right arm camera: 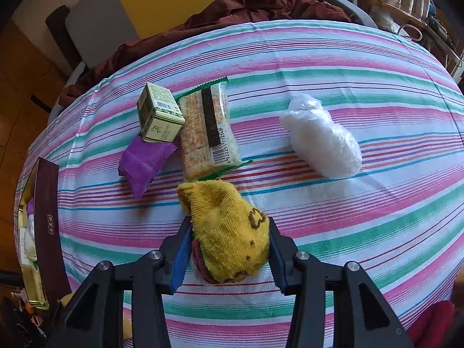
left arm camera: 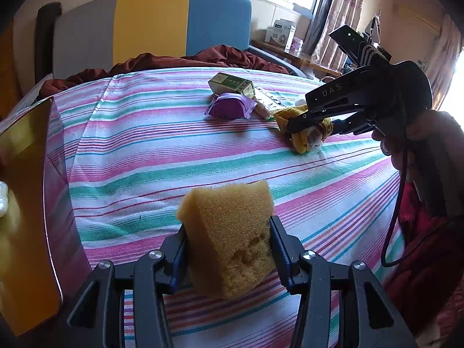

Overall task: Organize objects
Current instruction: 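Carry the yellow sponge into the gold box and open the left gripper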

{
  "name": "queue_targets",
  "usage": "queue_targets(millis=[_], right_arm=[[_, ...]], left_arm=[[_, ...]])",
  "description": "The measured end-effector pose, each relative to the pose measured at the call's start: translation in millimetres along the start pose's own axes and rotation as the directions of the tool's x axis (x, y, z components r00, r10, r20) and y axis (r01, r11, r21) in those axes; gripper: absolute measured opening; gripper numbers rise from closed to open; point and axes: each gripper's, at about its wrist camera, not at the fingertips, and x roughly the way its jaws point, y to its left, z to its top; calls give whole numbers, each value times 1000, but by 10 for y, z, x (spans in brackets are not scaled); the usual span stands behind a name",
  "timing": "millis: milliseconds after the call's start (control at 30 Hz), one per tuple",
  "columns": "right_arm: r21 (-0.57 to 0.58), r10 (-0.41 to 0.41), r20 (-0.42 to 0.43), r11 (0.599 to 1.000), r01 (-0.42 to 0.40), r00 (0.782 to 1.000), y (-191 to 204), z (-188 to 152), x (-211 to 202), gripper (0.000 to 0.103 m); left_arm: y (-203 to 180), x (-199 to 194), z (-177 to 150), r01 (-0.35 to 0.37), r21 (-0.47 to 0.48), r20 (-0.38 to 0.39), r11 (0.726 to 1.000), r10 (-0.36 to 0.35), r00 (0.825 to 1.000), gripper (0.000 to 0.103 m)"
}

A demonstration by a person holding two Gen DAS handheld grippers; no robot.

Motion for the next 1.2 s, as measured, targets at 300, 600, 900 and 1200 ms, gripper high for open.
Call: queue_targets(millis=[300,600,900,1200], right_arm=[[-41,-35,-2,999,35,999,83,17,35,47],[-56,-51,3,997,51,999,118,38,58,47],[-88,-86,13,992,87,996,217,47,101,47],[-134,-133,18,982,134,991,361,74,182,48]], left_arm=[[-71,-104,-14,-46,24,-5,999,46,999,48],[41,-655,101,-50,-7,76,999,51,996,48],[976,-1184,216,-166,-212,78,963,186,979,49],[2066,-1419,344,-225,-454,31,862,268,963,49]])
